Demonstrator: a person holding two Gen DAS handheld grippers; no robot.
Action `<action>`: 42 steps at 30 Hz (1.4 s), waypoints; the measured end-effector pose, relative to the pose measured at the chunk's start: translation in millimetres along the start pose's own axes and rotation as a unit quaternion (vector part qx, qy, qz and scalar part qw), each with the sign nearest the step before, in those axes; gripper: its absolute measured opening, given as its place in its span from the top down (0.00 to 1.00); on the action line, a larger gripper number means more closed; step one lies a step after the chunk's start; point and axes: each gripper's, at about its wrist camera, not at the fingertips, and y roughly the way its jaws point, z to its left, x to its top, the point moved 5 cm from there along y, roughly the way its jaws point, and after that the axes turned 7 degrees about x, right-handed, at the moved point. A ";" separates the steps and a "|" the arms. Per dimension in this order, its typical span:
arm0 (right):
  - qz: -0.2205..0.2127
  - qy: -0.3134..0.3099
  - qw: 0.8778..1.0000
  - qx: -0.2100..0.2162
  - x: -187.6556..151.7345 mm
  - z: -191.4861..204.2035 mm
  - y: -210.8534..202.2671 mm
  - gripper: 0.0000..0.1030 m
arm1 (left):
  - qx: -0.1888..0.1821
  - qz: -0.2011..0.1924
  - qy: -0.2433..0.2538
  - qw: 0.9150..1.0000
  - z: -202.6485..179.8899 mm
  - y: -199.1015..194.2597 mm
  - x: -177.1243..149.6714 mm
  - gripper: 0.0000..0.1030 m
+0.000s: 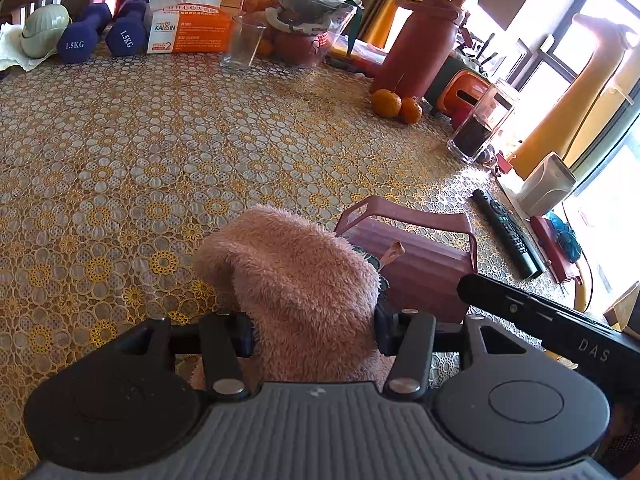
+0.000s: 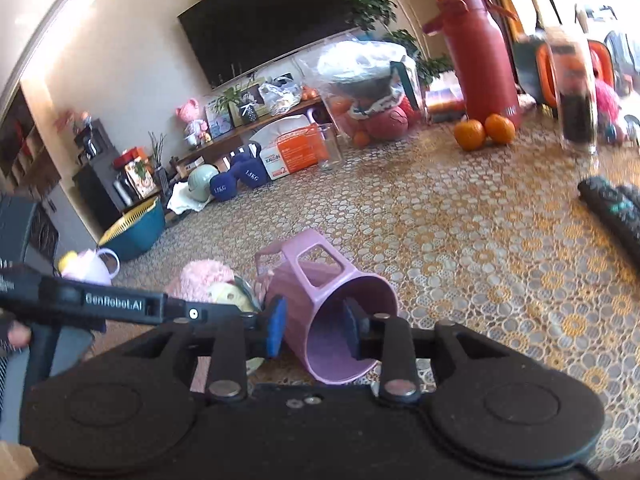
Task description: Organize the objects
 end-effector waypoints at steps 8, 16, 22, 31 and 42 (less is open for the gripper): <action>-0.006 0.009 1.000 0.001 2.2 -5.8 6.4 0.91 | -0.012 -0.017 0.005 1.000 1.3 -29.4 3.2 0.50; 0.004 -0.040 0.999 -0.007 -5.4 3.6 6.1 0.91 | -0.059 -0.055 0.023 0.997 -25.6 -66.5 20.7 0.50; 0.007 -0.066 0.998 -0.016 -6.2 9.2 7.3 0.91 | -0.082 -0.063 0.063 0.993 -61.4 -65.1 26.6 0.50; 0.012 -0.094 0.995 -0.019 -7.5 13.6 7.0 0.91 | -0.070 -0.038 0.057 0.995 -57.7 -34.0 27.8 0.50; 0.011 -0.098 0.995 -0.015 -8.6 11.9 5.8 0.90 | -0.047 -0.037 0.028 0.998 -34.9 -30.5 34.3 0.50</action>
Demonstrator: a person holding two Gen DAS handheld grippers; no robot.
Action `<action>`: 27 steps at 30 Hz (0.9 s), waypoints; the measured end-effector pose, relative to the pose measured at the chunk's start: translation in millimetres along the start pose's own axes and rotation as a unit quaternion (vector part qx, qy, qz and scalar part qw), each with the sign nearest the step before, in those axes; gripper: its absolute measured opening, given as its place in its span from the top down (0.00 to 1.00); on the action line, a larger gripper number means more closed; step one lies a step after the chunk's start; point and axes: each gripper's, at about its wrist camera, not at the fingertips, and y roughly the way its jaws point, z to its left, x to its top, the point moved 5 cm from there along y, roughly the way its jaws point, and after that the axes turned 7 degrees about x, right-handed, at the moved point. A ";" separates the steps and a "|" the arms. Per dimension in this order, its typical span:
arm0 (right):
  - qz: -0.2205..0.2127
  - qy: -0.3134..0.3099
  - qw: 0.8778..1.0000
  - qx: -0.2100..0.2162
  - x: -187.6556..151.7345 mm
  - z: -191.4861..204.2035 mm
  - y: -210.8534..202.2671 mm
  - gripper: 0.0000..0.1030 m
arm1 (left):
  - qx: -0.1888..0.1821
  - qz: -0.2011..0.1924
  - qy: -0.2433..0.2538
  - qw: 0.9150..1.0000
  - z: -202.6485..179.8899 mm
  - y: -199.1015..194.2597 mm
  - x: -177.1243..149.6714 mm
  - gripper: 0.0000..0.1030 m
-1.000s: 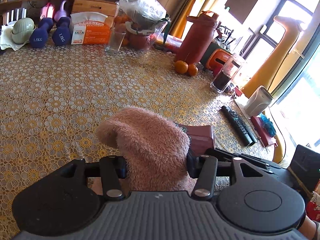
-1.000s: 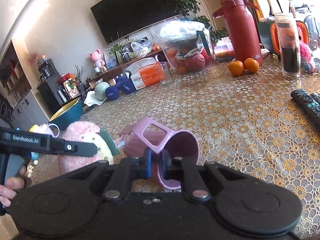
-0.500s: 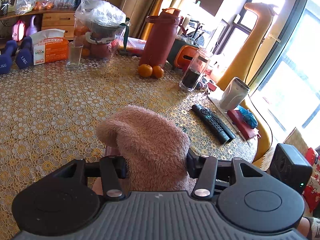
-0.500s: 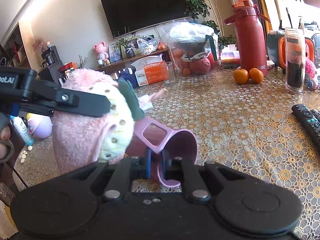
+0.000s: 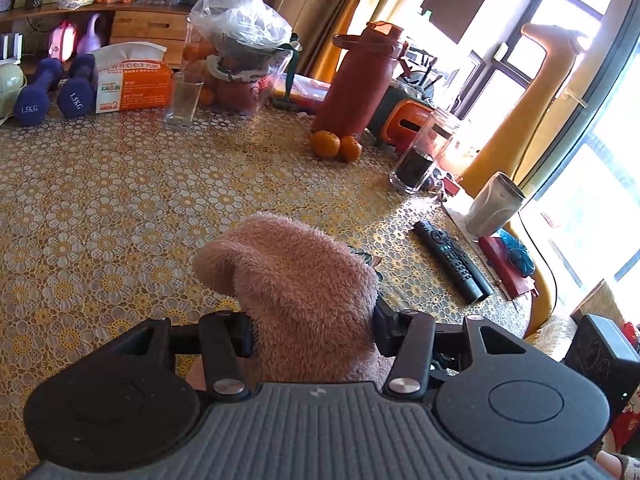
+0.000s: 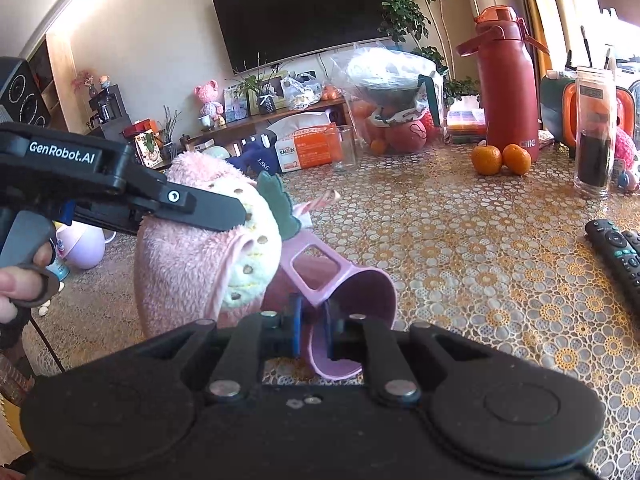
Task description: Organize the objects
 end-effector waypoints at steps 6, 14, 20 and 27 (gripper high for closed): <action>-0.001 0.001 1.000 0.001 -0.1 -1.8 -0.6 0.90 | 0.016 0.005 -0.011 1.000 21.0 10.9 -0.7 0.49; 0.001 -0.012 1.000 -0.004 0.6 3.9 -0.2 0.90 | 0.104 0.019 -0.011 0.994 56.8 15.1 -8.8 0.50; 0.008 -0.039 0.999 -0.015 -0.8 13.3 1.1 0.92 | 0.078 -0.014 -0.008 0.997 44.7 -13.5 -5.1 0.50; 0.005 -0.058 0.998 -0.014 3.6 23.4 0.9 0.92 | 0.008 -0.055 0.029 0.998 -11.3 -48.3 5.6 0.49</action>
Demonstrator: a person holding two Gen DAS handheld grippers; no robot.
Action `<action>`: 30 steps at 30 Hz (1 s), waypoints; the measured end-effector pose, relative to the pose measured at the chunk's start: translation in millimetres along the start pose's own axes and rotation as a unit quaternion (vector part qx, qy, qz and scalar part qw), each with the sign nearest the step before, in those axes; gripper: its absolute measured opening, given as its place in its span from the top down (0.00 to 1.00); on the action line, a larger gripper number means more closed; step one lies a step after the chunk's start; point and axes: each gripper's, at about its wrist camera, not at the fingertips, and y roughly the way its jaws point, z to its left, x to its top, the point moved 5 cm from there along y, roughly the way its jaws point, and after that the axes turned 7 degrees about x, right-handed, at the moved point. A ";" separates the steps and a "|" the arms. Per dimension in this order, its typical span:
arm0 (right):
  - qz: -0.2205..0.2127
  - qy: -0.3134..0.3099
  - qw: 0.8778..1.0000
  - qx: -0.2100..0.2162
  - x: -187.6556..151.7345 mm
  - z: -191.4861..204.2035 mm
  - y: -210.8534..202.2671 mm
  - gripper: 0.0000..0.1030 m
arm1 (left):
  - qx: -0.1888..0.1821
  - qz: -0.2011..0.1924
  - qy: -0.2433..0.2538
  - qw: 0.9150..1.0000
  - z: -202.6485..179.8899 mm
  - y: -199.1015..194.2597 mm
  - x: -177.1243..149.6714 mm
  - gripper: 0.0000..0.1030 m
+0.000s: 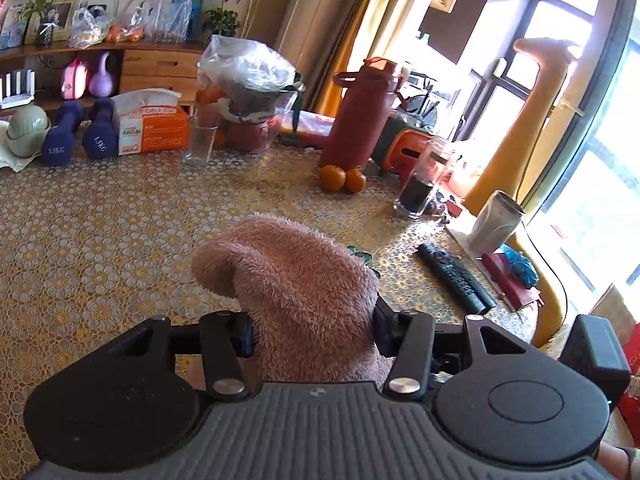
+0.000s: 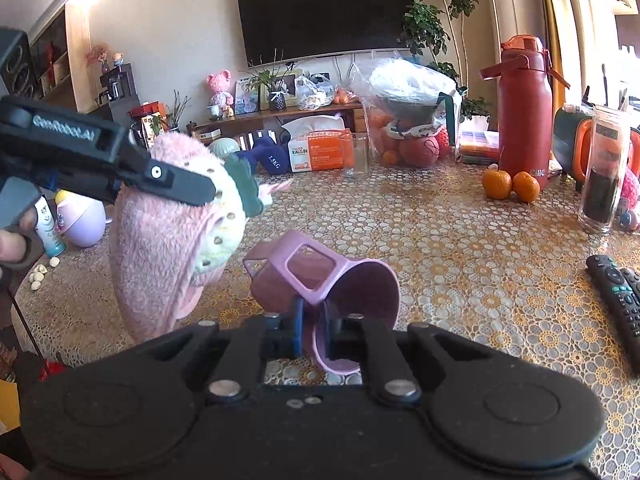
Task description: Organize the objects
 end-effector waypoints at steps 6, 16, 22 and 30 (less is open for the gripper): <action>0.001 -0.008 1.000 0.005 3.7 8.8 -0.1 0.93 | 0.024 -0.010 0.117 0.993 -49.6 10.7 -11.0 0.49; 0.004 -0.017 1.000 0.008 3.3 12.9 3.8 0.94 | 0.033 -0.005 0.078 0.996 -23.0 18.3 -8.7 0.49; 0.004 -0.018 1.000 0.010 3.3 12.5 4.4 0.94 | 0.025 0.002 0.037 0.999 -6.3 18.5 -6.4 0.49; 0.007 -0.014 1.000 0.004 0.5 10.5 3.9 0.93 | 0.073 -0.003 0.034 0.997 9.7 16.9 -4.0 0.49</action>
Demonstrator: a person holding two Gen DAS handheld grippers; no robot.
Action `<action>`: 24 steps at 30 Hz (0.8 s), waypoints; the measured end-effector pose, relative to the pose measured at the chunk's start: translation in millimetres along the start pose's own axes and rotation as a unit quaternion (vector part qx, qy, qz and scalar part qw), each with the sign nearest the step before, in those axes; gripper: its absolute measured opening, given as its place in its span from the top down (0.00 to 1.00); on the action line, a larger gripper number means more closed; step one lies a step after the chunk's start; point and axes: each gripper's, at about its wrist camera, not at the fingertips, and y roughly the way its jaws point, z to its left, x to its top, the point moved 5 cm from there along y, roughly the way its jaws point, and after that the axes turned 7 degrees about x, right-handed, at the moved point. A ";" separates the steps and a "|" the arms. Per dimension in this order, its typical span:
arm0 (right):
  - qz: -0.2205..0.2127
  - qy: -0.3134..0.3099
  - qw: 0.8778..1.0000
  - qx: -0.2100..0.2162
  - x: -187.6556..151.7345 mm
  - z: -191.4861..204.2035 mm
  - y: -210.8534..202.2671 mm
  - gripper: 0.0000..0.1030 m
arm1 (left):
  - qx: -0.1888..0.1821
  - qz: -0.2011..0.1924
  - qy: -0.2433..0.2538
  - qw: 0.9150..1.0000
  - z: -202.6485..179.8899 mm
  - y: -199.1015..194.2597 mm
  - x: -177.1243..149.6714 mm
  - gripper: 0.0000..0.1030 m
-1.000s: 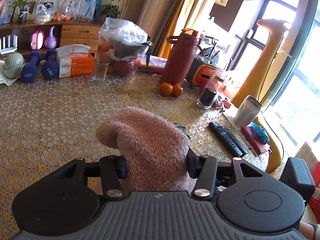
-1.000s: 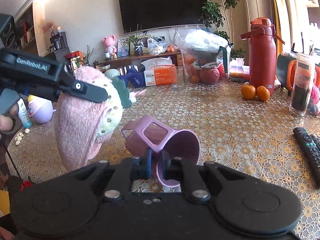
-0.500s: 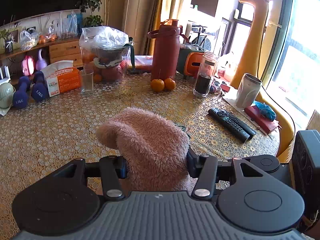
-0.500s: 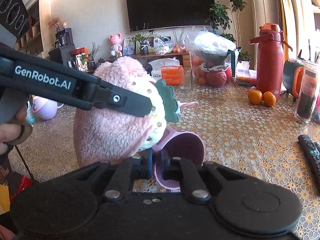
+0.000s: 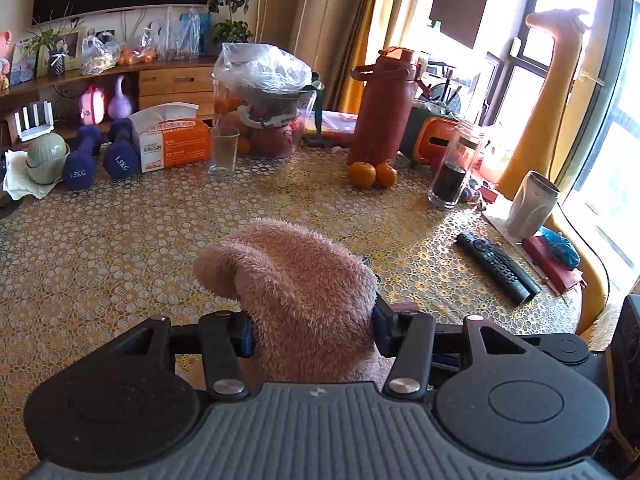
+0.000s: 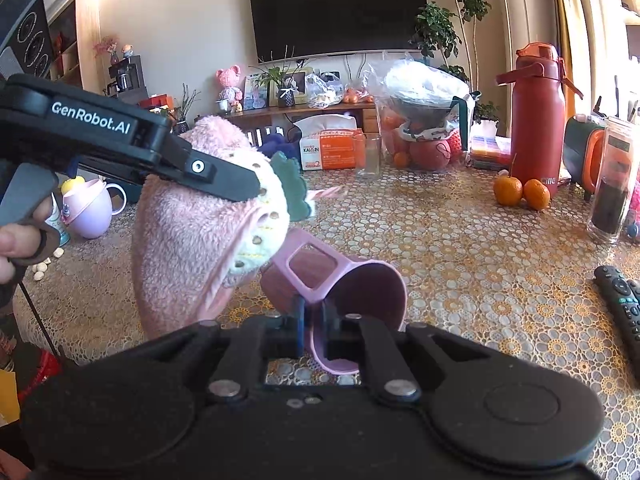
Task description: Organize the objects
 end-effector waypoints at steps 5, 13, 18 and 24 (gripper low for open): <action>0.000 0.003 1.000 0.001 -1.6 -0.9 -0.5 0.93 | -0.015 -0.006 -0.010 1.000 5.0 -6.6 6.4 0.49; 0.000 0.005 1.000 0.000 -3.9 -1.9 -1.1 0.93 | -0.039 0.014 0.001 0.999 -10.8 8.7 0.4 0.49; 0.007 0.012 1.000 -0.005 -8.5 -8.6 -0.6 0.93 | -0.022 0.032 -0.008 0.999 1.7 23.1 -8.2 0.49; 0.005 0.018 1.000 -0.002 -11.9 -11.2 -1.4 0.92 | -0.025 0.045 -0.045 0.998 24.6 32.6 -13.3 0.48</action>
